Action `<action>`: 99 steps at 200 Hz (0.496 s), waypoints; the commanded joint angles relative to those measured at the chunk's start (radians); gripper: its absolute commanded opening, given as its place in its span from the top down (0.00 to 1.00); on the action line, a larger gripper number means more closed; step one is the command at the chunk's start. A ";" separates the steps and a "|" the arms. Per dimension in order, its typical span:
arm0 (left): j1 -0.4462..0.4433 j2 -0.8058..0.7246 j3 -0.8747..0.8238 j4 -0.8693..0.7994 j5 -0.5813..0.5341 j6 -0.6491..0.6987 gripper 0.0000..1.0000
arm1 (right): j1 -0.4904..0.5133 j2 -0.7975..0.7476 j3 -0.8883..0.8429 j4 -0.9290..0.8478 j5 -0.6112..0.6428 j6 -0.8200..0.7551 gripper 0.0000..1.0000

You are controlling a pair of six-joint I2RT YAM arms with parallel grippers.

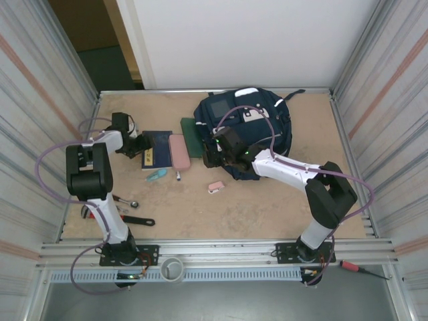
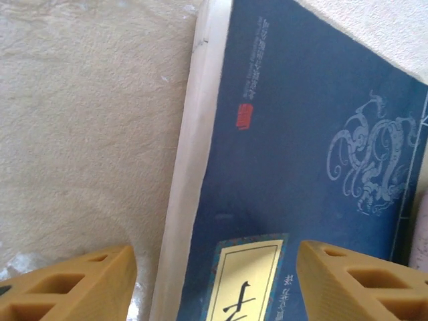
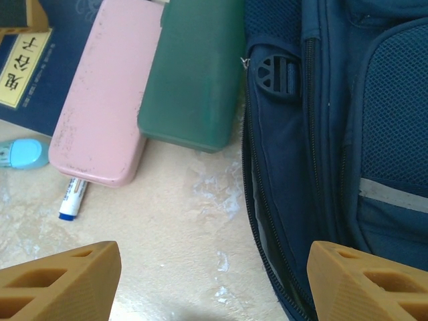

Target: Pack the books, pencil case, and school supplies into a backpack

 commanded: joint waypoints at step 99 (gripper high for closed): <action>0.004 0.019 0.025 -0.052 0.062 0.059 0.89 | -0.026 0.068 -0.024 0.010 -0.044 0.051 0.27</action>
